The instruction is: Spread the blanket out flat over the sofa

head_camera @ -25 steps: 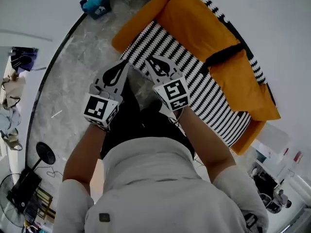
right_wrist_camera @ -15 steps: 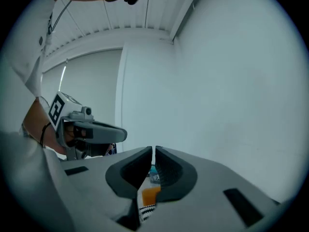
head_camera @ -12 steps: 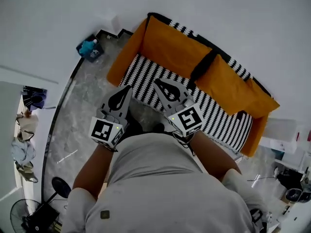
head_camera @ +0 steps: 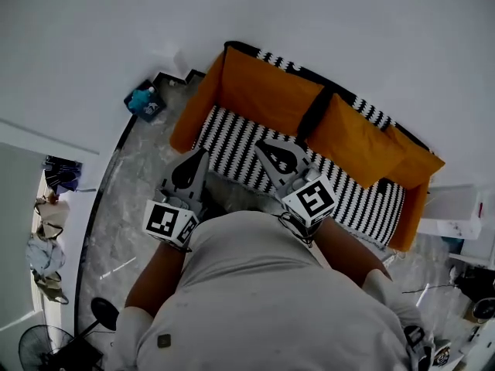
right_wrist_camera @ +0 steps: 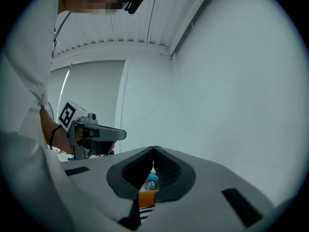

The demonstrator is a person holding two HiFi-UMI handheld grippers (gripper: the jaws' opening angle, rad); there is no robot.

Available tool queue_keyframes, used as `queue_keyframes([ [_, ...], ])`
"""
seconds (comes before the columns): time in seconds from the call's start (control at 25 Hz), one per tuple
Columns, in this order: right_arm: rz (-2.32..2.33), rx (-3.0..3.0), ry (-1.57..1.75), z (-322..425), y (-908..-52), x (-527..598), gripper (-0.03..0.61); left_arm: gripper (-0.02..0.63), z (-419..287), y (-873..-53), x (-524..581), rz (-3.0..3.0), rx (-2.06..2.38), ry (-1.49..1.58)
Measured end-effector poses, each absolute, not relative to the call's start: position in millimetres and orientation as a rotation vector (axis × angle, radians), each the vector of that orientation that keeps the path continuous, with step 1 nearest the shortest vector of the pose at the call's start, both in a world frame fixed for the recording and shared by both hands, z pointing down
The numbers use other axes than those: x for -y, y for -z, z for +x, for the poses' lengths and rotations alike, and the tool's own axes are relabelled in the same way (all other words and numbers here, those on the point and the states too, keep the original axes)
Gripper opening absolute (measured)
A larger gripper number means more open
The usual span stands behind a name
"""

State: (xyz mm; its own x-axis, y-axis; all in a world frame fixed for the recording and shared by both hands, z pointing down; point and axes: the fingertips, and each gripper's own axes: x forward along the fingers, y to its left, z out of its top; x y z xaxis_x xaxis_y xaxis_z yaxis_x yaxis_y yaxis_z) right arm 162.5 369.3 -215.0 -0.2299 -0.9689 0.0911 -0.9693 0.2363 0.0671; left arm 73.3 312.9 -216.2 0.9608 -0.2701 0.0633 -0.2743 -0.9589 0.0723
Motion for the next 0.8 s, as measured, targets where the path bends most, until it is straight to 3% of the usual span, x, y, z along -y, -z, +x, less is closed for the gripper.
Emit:
queue_keyframes([
  [0.8, 1.981, 2.314, -0.036, 104, 235, -422, 0.028, 0.009, -11, 243, -350, 3.139, 0.311, -0.145],
])
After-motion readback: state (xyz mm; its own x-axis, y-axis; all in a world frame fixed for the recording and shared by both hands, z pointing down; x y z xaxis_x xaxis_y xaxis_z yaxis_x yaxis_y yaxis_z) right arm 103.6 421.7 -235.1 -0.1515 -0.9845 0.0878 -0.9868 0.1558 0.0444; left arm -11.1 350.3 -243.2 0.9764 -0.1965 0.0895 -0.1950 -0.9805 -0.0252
